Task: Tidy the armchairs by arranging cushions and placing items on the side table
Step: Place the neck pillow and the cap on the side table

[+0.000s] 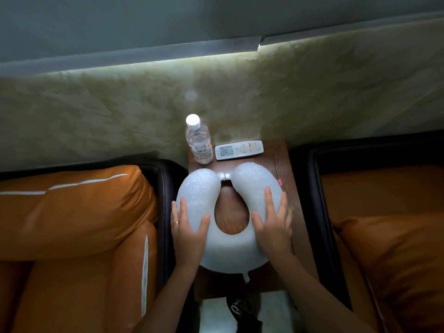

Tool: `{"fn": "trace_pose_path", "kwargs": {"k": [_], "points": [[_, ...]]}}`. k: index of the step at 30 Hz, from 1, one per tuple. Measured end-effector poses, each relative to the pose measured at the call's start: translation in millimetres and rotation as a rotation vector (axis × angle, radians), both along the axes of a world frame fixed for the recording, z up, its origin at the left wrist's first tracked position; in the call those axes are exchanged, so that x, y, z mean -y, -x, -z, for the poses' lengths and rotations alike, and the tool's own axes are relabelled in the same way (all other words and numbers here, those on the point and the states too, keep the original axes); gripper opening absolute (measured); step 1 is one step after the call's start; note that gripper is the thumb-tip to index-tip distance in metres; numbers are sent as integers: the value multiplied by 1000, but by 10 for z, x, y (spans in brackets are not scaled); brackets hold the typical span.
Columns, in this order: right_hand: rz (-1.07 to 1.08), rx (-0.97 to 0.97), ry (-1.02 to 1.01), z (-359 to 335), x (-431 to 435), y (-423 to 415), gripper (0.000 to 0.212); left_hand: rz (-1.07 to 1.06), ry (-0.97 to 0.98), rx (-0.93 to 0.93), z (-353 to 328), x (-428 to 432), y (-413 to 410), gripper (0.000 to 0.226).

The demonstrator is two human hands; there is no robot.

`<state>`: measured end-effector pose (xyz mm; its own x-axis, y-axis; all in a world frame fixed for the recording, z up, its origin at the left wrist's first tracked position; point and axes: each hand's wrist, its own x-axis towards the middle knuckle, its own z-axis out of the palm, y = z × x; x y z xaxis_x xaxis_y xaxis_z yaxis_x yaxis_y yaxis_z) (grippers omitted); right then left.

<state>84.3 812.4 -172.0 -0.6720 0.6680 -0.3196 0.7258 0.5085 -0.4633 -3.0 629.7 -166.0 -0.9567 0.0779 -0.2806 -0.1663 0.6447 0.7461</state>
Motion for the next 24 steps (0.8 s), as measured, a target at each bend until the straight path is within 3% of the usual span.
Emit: {"fn": "trace_pose_path", "kwargs": {"k": [8, 14, 20, 24], "points": [[-27, -69, -136, 82, -17, 48, 66, 56, 209, -44, 110, -132, -9, 70], [-210, -103, -346, 159, -43, 110, 59, 200, 383, -128, 80, -188, 13, 66], [-242, -35, -184, 158, -113, 210, 60, 277, 421, -54, 75, -136, 89, 69], [-271, -38, 56, -131, -269, 15, 65, 292, 361, 9, -102, -72, 135, 68]]}}
